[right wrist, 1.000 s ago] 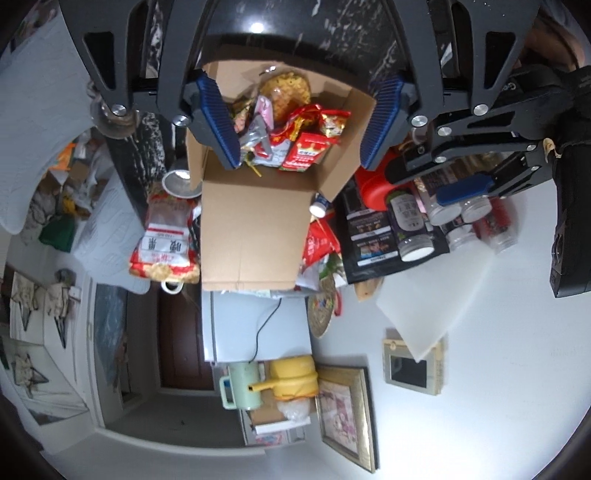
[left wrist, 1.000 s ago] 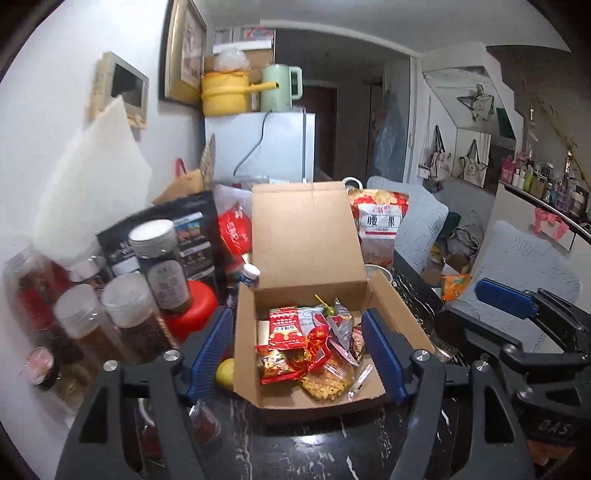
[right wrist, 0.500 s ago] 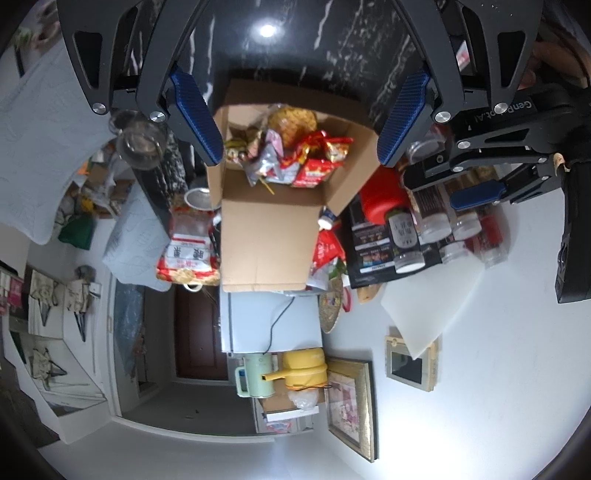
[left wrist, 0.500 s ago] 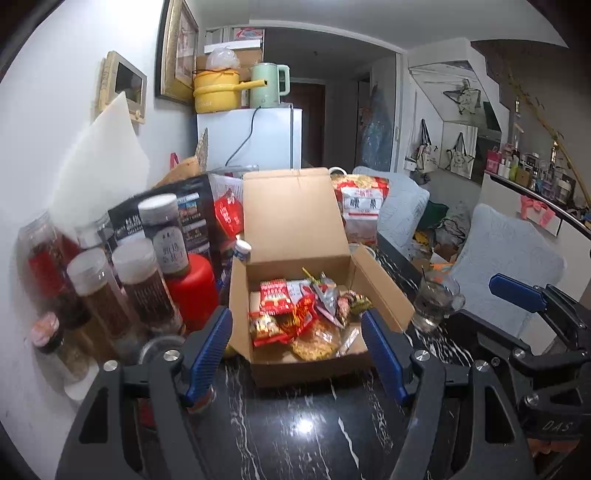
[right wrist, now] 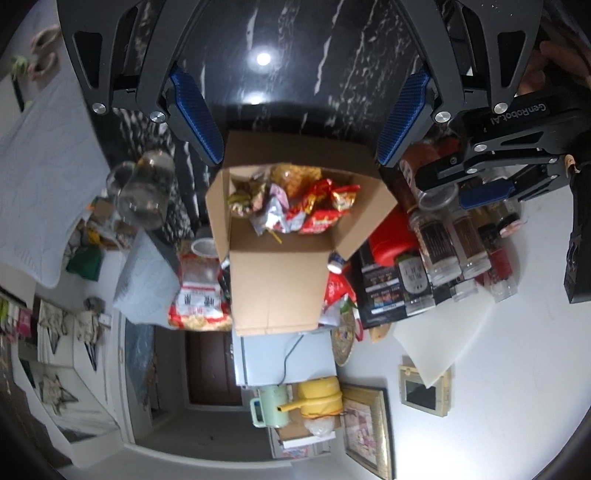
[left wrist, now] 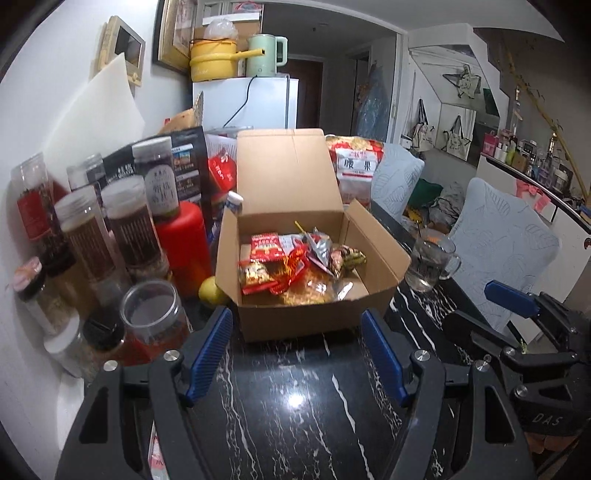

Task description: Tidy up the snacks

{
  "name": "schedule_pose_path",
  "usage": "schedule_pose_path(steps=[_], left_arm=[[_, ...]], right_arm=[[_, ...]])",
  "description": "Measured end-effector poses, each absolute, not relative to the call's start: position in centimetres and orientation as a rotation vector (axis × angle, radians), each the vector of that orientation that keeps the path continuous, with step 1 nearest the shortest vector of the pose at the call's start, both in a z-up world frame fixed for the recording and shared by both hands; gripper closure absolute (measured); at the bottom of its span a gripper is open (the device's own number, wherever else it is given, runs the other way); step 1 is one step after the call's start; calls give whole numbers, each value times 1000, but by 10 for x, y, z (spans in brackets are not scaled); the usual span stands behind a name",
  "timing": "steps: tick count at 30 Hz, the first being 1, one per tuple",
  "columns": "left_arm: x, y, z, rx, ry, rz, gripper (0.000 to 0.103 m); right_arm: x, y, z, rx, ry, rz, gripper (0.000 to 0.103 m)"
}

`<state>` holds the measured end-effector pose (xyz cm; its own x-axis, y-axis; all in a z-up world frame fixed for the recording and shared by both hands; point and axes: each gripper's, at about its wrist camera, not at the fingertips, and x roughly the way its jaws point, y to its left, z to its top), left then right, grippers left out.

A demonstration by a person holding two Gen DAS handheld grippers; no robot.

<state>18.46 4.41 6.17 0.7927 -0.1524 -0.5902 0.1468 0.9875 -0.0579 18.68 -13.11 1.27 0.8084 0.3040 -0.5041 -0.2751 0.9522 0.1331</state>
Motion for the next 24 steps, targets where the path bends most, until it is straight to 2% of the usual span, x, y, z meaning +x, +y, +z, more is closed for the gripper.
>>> schedule_pose_path(steps=[24], left_arm=[[183, 33, 50, 27, 651, -174, 31]], right_arm=[[183, -135, 7, 31, 563, 239, 17]])
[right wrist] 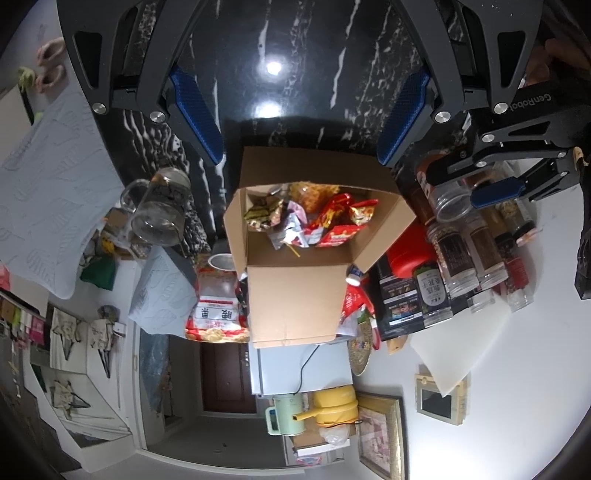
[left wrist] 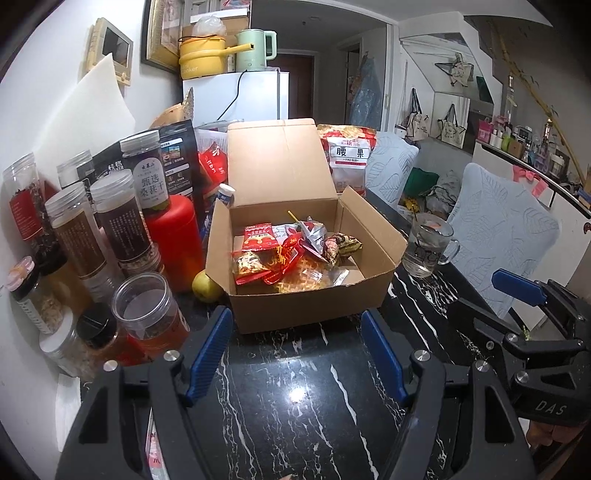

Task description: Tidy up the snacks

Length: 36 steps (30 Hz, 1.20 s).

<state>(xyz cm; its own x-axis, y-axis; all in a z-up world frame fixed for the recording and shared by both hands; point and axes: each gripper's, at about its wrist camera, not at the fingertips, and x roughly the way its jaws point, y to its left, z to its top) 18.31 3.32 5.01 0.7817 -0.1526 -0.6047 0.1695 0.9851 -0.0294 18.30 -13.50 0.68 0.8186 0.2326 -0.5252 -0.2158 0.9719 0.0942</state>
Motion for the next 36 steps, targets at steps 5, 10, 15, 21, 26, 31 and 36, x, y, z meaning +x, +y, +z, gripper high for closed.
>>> schedule_pose_path(steps=[5, 10, 15, 21, 26, 31, 36], left_arm=[[184, 32, 50, 29, 656, -177, 31], [185, 31, 50, 29, 659, -178, 31], [186, 30, 49, 48, 658, -162, 31], [186, 29, 49, 48, 662, -171, 31], [184, 27, 50, 55, 659, -174, 31], [184, 26, 50, 54, 660, -177, 31], [183, 25, 50, 54, 666, -187, 31]], right_arm=[[183, -136, 6, 32, 565, 230, 17], [183, -138, 5, 33, 569, 224, 17], [184, -139, 4, 32, 571, 223, 17], [184, -139, 4, 31, 572, 224, 17], [183, -141, 2, 33, 571, 220, 17], [182, -142, 2, 32, 570, 218, 17], [182, -143, 1, 32, 573, 219, 17]])
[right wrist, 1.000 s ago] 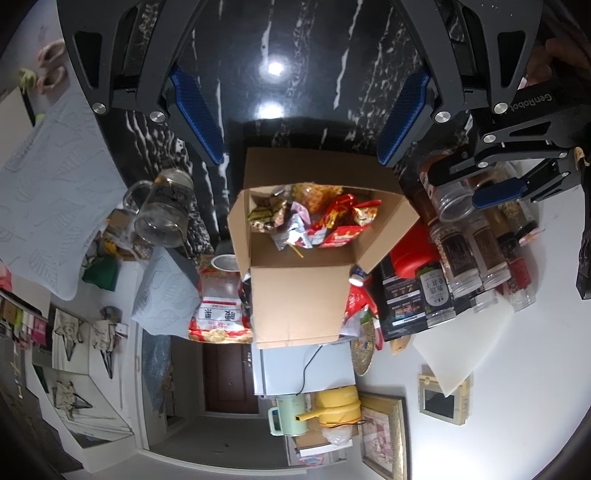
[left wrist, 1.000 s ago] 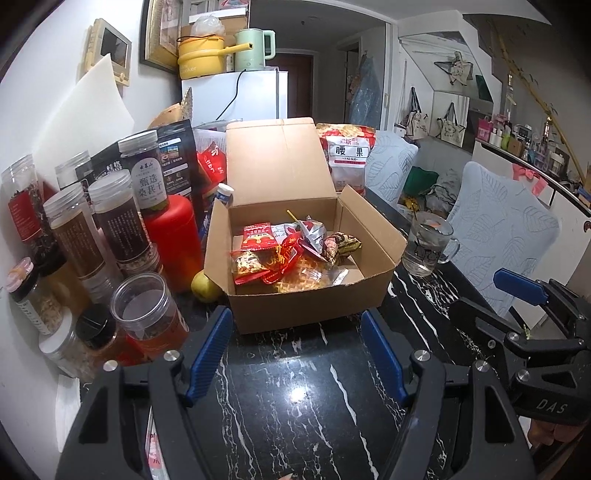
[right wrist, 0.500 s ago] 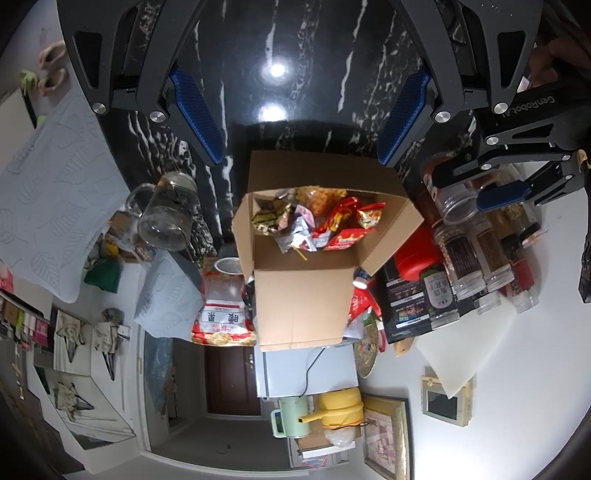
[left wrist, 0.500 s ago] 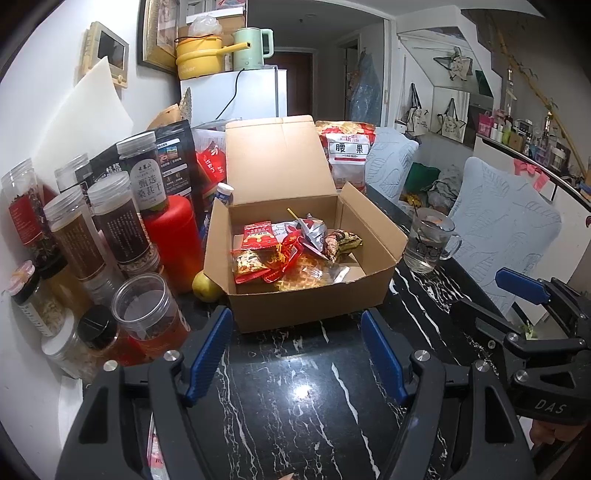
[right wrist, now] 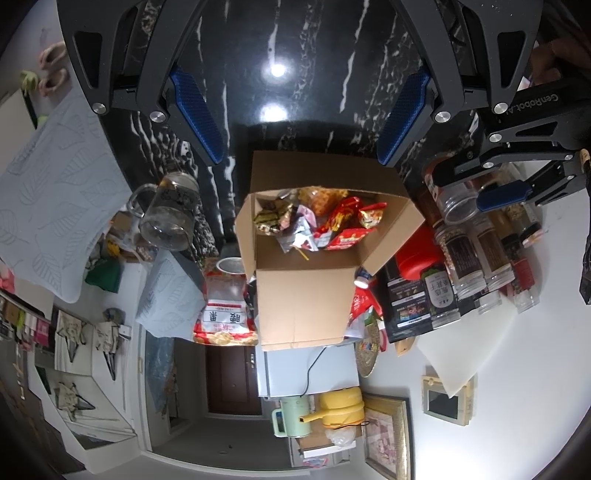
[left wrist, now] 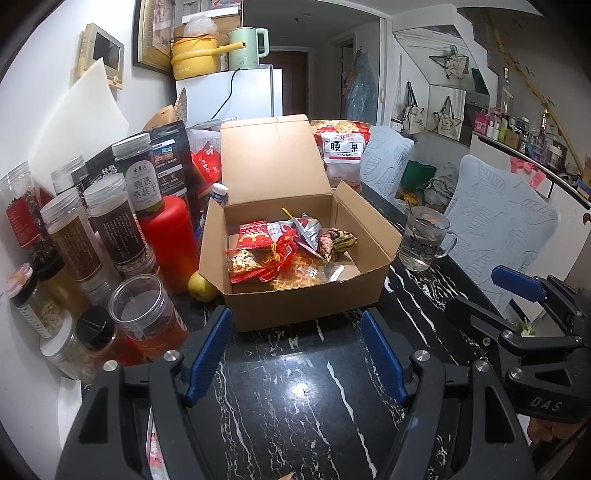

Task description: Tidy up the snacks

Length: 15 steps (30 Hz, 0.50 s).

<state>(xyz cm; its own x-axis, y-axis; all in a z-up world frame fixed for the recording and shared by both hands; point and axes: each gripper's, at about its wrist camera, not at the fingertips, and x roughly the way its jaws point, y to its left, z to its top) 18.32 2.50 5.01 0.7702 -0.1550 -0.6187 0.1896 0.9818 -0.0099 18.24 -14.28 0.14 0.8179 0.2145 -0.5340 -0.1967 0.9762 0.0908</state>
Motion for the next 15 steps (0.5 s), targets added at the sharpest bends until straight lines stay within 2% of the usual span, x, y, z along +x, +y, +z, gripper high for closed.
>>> schedule_pose_path(steps=[15], left_arm=[[183, 24, 48, 56, 669, -197, 31]], right_arm=[[184, -143, -1, 32, 581, 217, 17]])
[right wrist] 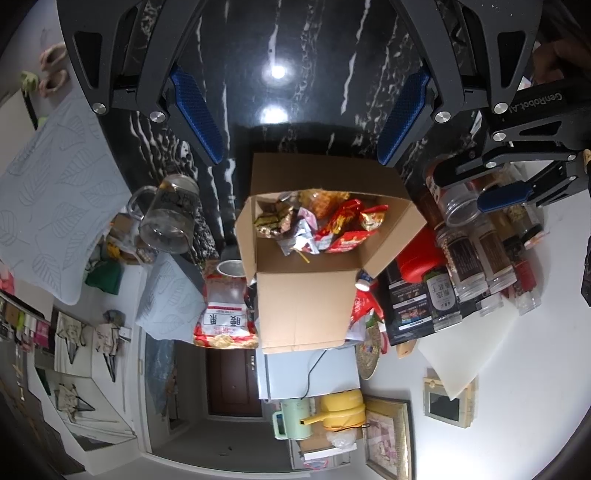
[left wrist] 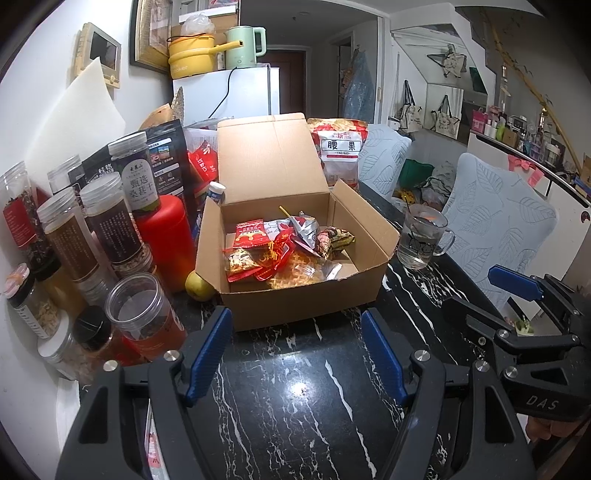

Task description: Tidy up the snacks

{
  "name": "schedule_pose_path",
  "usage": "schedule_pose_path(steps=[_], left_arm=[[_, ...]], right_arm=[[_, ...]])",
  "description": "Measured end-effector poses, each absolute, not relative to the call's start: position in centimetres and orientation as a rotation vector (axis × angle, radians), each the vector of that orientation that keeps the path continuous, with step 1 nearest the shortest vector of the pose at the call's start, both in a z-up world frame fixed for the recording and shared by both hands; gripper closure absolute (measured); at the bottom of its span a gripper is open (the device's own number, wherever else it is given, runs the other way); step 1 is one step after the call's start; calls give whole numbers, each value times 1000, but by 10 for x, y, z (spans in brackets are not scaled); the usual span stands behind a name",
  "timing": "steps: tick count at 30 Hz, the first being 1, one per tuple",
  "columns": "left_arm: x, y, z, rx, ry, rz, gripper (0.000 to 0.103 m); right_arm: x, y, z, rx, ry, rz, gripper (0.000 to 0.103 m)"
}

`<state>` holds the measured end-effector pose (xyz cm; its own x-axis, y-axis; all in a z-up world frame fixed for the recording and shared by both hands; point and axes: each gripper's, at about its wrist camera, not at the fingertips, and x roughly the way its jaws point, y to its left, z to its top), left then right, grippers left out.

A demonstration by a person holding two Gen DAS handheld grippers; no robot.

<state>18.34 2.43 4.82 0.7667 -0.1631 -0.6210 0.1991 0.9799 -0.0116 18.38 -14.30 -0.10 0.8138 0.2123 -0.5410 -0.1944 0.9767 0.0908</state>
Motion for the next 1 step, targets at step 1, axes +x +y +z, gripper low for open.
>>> schedule_pose_path(steps=[1], left_arm=[[184, 24, 48, 55, 670, -200, 31]], right_arm=[[185, -143, -1, 33, 582, 218, 17]])
